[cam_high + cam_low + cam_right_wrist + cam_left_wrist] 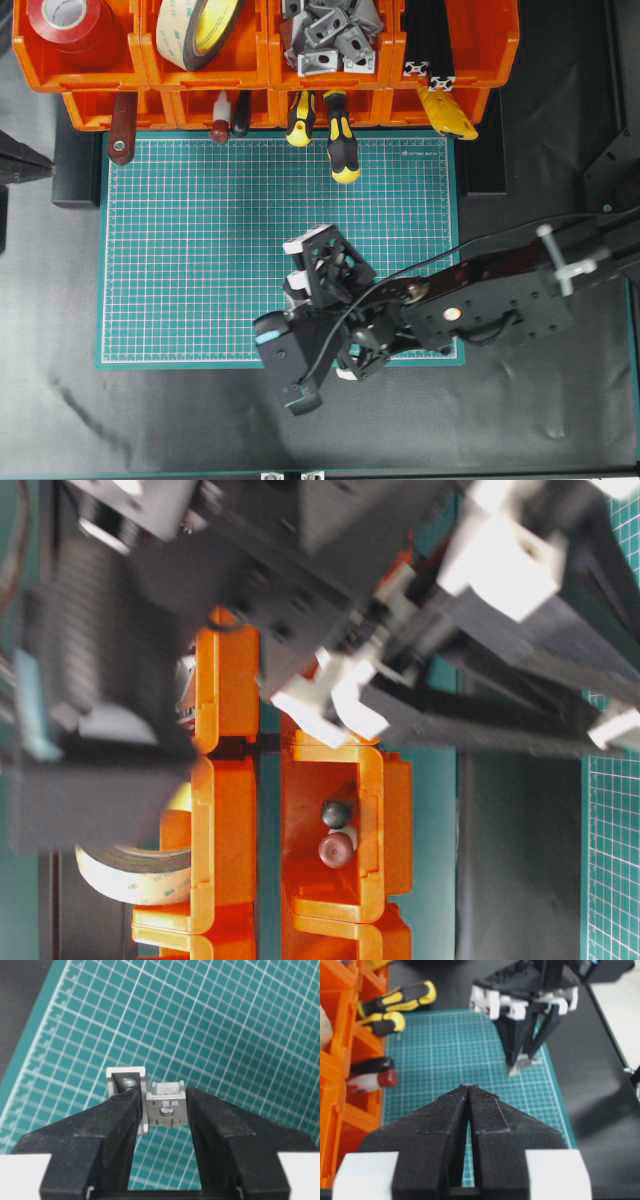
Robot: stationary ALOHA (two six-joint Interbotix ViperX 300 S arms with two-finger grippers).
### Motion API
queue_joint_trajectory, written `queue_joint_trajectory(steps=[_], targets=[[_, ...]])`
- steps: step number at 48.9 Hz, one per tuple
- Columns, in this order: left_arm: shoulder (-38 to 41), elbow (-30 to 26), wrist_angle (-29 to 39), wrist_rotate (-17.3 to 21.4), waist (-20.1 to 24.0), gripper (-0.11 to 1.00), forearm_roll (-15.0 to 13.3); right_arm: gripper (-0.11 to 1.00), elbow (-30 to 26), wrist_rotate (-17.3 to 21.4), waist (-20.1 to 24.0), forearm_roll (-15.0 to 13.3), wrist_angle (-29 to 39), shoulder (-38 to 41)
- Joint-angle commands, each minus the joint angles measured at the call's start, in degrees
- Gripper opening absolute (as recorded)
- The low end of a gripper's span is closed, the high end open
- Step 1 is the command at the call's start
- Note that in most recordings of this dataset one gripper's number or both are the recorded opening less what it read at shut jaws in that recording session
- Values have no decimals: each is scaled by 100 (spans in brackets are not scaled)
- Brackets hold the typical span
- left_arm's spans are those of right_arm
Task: Pick corner brachets from container rack with right arm.
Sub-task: 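Lift the brackets out and carry them over the green mat, then lower the brackets onto the mat and open the right gripper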
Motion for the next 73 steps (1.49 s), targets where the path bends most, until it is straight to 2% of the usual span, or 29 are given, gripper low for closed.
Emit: queue_joint_trajectory(steps=[1,36,38,45,48,53,62,73], targets=[[26,-79,-26,-18,-18,0,9,28,-229,9,-44,-88,9,18],[9,-35,18,-9,-18,0,9,29,-79,53,-404,-79,-352,149],[9,-35,18,-9,-18,0,9,33,-62,53,-404,-79,-352,158],[9,-26,18,0,-18,0,9,73,9,53,-413,-79,-369,149],[9,-35,-9,0,-18,0,9,83,18,62,-404,-79,-387,141],[0,-35,-9,9,-18,0,9,81,18,149,-396,-44,-448,141],[0,-35,0,0,-18,0,9,80,114,606,-369,-26,-475,26],[-26,-26,18,9,-18,0,9,80,404,923,-105,-26,-563,-554]])
